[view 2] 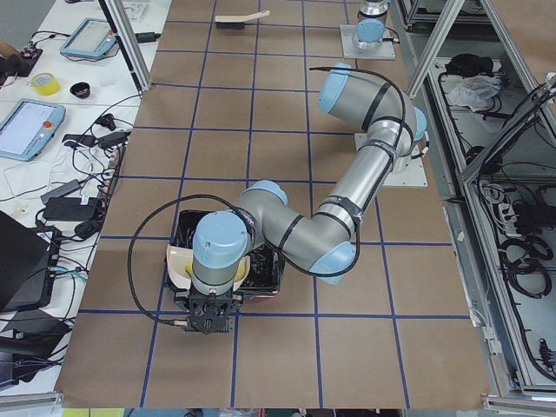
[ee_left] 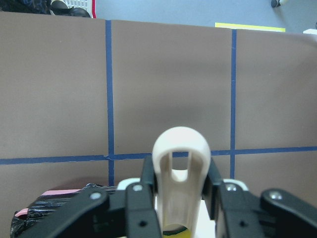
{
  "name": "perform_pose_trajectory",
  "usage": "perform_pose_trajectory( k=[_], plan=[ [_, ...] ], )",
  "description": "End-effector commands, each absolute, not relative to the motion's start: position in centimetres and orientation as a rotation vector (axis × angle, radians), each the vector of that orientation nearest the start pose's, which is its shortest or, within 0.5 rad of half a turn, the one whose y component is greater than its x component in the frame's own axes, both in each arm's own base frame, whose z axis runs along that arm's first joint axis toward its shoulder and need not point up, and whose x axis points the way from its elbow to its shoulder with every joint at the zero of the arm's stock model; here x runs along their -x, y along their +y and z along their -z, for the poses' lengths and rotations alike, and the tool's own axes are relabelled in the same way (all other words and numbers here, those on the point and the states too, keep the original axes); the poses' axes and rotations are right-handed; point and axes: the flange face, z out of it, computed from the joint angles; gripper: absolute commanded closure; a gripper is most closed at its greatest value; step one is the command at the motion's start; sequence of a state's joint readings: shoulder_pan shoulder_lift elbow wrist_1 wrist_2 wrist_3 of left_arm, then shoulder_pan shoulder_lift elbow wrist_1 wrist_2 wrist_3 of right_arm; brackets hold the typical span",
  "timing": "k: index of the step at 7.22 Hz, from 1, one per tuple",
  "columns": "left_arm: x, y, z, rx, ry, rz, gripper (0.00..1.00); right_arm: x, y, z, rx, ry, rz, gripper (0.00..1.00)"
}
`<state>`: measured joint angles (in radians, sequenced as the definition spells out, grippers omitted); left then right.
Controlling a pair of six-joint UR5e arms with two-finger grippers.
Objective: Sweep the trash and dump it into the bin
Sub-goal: 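Tip the dustpan over the bin with the left gripper while the right lowers the brush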
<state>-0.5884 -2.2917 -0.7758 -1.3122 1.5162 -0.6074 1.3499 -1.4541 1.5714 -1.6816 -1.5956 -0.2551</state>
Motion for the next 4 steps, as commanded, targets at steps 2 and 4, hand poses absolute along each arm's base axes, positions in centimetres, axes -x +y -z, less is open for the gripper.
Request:
perform_pose_trajectory(
  k=[2, 4],
  plan=[
    [-54.1, -57.1, -46.3, 2.01, 2.063, 0.682, 1.0, -8.1, -54.1, -47.5, 0.025, 3.16, -0.066, 0.0],
    [-52.4, -56.7, -47.5, 1.977, 2.02, 0.74, 1.0, -13.2, -52.6, -48.0, 0.013, 3.156, -0.063, 0.0]
  ],
)
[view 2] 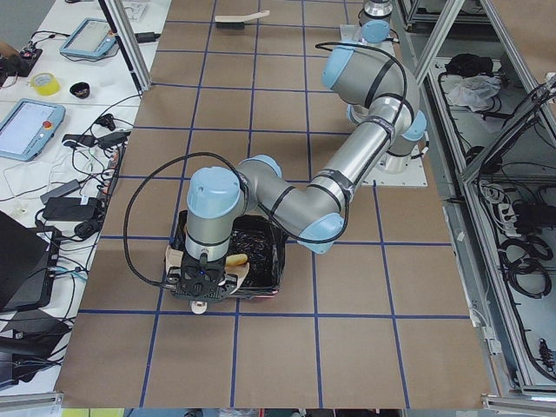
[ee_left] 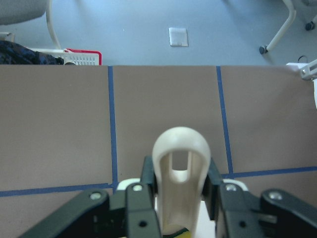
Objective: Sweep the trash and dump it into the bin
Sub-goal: 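Release the brush with the right gripper and raise the emptied dustpan with the left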
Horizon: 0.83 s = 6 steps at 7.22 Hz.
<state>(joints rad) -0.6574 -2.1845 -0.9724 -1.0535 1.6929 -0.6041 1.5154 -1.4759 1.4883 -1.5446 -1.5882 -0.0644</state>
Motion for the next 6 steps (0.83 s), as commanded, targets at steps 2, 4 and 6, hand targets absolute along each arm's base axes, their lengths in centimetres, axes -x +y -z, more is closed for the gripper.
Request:
perform_pose_trajectory(
  k=[2, 4, 6],
  plan=[
    [-49.4, -58.0, -49.3, 1.892, 1.95, 0.744, 1.0, -13.8, -52.4, -48.0, 0.027, 3.152, -0.068, 0.0],
    [-48.3, -58.2, -49.6, 1.812, 1.827, 0.864, 1.0, -13.9, -52.3, -47.7, 0.043, 3.143, -0.077, 0.0],
    [-47.0, -57.6, -49.7, 1.808, 1.819, 0.866, 1.0, -14.0, -52.2, -47.4, 0.05, 3.132, -0.084, 0.0]
  ],
)
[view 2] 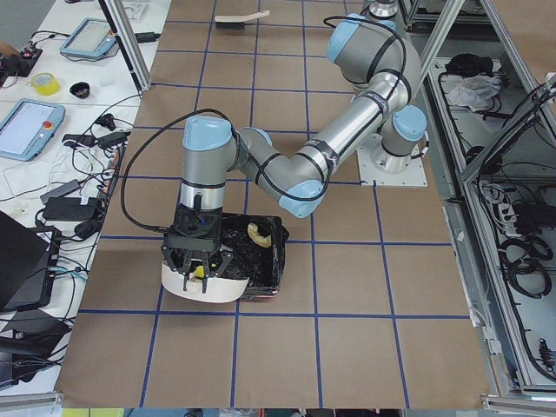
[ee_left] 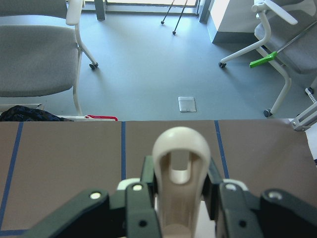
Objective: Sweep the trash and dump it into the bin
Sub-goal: 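Release the brush with the right gripper and raise the emptied dustpan with the left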
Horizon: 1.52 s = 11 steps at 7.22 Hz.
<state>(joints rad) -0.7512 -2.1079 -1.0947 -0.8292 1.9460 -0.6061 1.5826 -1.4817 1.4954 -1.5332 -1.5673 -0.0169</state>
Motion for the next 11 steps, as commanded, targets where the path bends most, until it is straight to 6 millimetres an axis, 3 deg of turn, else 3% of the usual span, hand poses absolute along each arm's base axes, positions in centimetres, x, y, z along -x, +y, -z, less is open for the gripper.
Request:
perform_pose_trajectory(
  k=[1, 2, 4, 5, 6, 8, 11],
  plan=[
    [-44.7, -57.9, -51.6, 1.772, 1.818, 0.855, 1.0, -14.0, -52.3, -47.3, 0.05, 3.134, -0.089, 0.0],
    [-42.2, -58.6, -51.8, 1.724, 1.827, 0.798, 1.0, -14.0, -52.3, -47.4, 0.048, 3.135, -0.082, 0.0],
    [-41.6, -58.9, -51.6, 1.716, 1.814, 0.774, 1.0, -13.9, -52.2, -47.4, 0.046, 3.138, -0.084, 0.0],
    [-40.5, -59.4, -52.5, 1.723, 1.905, 0.786, 1.0, -13.9, -52.2, -47.5, 0.048, 3.141, -0.08, 0.0],
    [-37.8, -60.5, -54.5, 1.755, 2.049, 0.814, 1.0, -13.8, -52.3, -47.2, 0.053, 3.149, -0.089, 0.0],
    [-34.4, -61.3, -57.0, 1.873, 2.18, 0.694, 1.0, -14.0, -52.2, -47.1, 0.045, 3.134, -0.084, 0.0],
    [-33.2, -62.6, -54.5, 2.042, 2.297, 0.484, 1.0, -13.9, -52.8, -46.3, 0.048, 3.135, -0.091, 0.0]
  ],
)
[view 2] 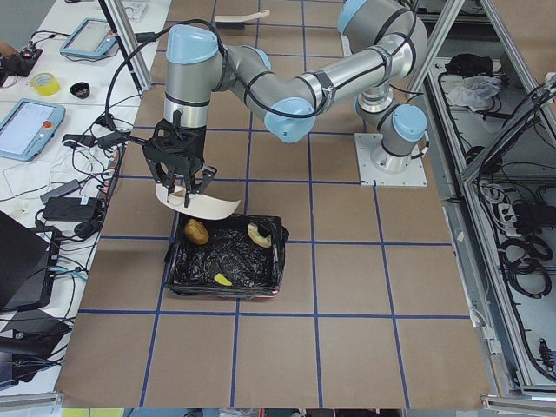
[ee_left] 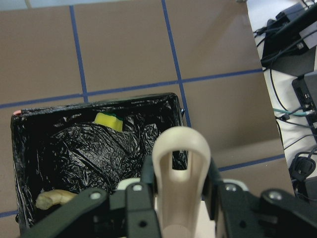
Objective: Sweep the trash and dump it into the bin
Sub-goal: 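Release the brush with the right gripper and raise the emptied dustpan with the left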
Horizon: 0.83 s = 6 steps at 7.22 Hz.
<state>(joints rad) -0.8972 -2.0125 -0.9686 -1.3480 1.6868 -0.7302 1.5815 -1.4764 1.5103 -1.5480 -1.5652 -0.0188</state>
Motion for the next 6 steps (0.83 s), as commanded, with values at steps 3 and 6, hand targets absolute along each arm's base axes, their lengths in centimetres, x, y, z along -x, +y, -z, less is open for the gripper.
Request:
perform_pose_trajectory(
  k=[3, 6],
  plan=[
    [-27.8, -66.7, -50.0, 2.189, 2.304, 0.304, 1.0, -13.9, -54.6, -45.8, 0.046, 3.147, 0.024, 0.0],
    [-22.3, -71.4, -42.3, 2.524, 2.14, -0.067, 1.0, -13.8, -54.1, -46.4, 0.043, 3.144, 0.019, 0.0]
  ],
)
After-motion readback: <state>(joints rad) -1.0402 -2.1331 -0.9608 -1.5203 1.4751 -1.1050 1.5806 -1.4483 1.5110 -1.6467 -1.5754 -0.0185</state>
